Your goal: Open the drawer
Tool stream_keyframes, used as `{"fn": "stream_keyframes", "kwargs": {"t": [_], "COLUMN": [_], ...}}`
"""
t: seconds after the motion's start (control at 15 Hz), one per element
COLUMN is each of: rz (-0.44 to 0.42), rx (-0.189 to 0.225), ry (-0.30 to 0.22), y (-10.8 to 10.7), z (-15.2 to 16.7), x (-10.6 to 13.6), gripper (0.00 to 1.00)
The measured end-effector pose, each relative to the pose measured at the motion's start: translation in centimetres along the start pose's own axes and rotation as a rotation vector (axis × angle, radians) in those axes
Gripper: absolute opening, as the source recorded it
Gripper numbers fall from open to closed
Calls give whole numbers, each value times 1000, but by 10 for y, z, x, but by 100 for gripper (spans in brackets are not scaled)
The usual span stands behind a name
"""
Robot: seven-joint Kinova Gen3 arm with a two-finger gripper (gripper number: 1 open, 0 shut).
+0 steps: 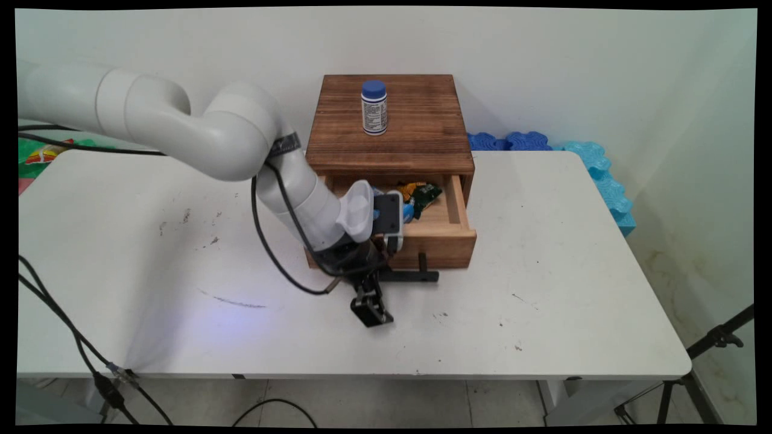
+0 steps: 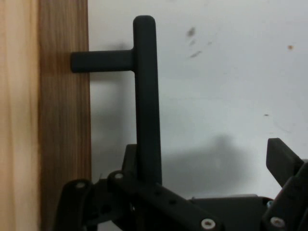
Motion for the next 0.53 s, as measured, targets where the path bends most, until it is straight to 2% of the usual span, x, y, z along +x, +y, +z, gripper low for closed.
{"fn": "stream_keyframes", "kwargs": {"t": [0.53], "rz": [12], "rx": [4], "ry": [-6], "y": [58], "z": [-1], "x": [2], "gripper": [100]}}
